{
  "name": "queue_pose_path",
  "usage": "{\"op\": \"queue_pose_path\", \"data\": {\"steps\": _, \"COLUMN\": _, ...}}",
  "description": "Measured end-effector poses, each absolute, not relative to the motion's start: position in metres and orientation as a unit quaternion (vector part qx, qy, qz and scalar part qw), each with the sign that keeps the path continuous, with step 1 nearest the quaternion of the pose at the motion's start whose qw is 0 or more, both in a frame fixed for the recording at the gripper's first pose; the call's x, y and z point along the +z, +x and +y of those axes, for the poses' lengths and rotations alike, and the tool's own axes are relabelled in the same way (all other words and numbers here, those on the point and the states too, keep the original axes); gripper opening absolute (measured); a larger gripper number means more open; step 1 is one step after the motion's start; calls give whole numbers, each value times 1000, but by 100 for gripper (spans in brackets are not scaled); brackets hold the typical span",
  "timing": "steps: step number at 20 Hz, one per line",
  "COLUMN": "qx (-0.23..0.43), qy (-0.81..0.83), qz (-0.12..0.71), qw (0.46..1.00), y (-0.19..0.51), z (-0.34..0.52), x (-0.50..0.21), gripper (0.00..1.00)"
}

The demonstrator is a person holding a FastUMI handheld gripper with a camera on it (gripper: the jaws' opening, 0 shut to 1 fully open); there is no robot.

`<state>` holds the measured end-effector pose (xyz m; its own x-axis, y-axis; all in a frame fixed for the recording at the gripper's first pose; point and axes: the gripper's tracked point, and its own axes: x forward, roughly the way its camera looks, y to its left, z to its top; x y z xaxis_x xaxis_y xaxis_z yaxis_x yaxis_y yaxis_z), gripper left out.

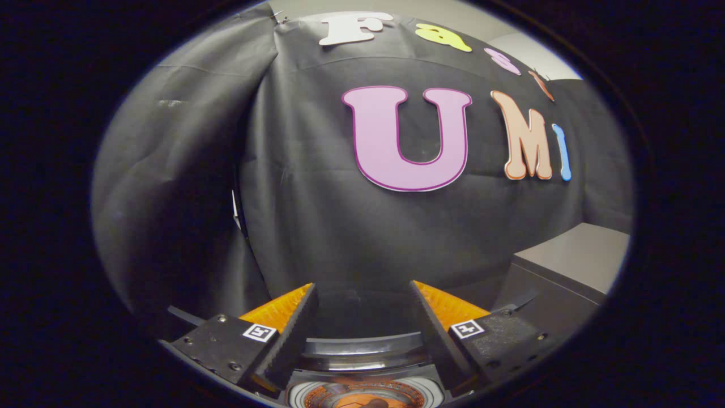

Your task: Put the clothes into the washing machine and then close the washing machine lid.

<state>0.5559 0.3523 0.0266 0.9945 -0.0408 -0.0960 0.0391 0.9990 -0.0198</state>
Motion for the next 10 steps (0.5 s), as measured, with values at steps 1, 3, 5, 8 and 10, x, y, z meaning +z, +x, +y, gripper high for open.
{"op": "queue_pose_path", "data": {"steps": 1, "qx": -20, "qy": -8, "qz": 48, "qw": 999, "y": 557, "z": 353, "x": 26, "gripper": 96}}
{"op": "queue_pose_path", "data": {"steps": 3, "qx": -22, "qy": -9, "qz": 49, "qw": 999, "y": 556, "z": 352, "x": 26, "gripper": 96}}
{"op": "queue_pose_path", "data": {"steps": 5, "qx": -23, "qy": -6, "qz": 42, "qw": 999, "y": 556, "z": 353, "x": 27, "gripper": 96}}
{"op": "queue_pose_path", "data": {"steps": 8, "qx": -21, "qy": -6, "qz": 28, "qw": 999, "y": 556, "z": 353, "x": 29, "gripper": 96}}
{"op": "queue_pose_path", "data": {"steps": 10, "qx": -23, "qy": -6, "qz": 27, "qw": 999, "y": 556, "z": 352, "x": 29, "gripper": 96}}
